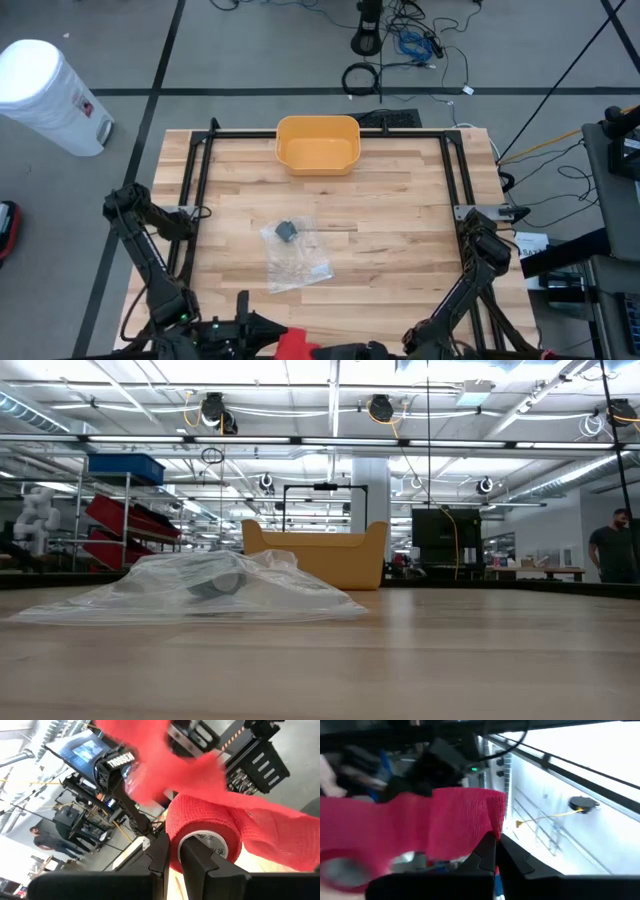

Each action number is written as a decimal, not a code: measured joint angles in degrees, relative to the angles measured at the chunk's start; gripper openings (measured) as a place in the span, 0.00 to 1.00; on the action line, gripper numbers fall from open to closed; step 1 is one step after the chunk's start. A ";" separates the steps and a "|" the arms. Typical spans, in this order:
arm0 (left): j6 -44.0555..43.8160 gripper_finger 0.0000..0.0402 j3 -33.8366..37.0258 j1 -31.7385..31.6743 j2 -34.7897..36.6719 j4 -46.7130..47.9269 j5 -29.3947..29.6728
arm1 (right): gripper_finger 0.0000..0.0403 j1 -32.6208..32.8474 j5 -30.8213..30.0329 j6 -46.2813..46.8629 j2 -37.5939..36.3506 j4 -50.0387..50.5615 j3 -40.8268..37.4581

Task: Roll bandage
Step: Roll the red bandage

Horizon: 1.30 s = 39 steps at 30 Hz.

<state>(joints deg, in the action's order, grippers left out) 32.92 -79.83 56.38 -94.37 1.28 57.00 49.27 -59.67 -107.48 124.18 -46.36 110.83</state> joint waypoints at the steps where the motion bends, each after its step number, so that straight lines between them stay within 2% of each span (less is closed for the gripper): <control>1: -0.67 0.10 0.00 -0.25 0.00 0.63 -0.43 | 0.00 -0.18 -0.06 -1.72 0.00 -0.26 0.96; 9: -1.20 0.10 0.00 -0.85 0.00 1.66 -1.98 | 0.00 -1.78 -0.58 -3.08 -0.13 8.28 11.11; 13: -1.35 0.10 0.00 -0.87 0.00 1.65 -3.38 | 0.00 -3.15 -3.10 -2.76 -0.13 13.05 14.98; 30: -2.68 0.10 0.00 -0.87 0.00 3.72 -4.39 | 0.00 -7.29 -3.84 -8.49 -0.67 18.33 24.07; 39: -4.58 0.10 0.00 -0.76 0.00 7.23 0.90 | 0.00 -7.31 -5.17 -8.32 -3.83 19.69 24.02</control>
<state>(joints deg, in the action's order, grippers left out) 28.34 -79.83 55.61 -94.37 8.51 57.90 41.96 -64.84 -115.80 120.35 -26.67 134.85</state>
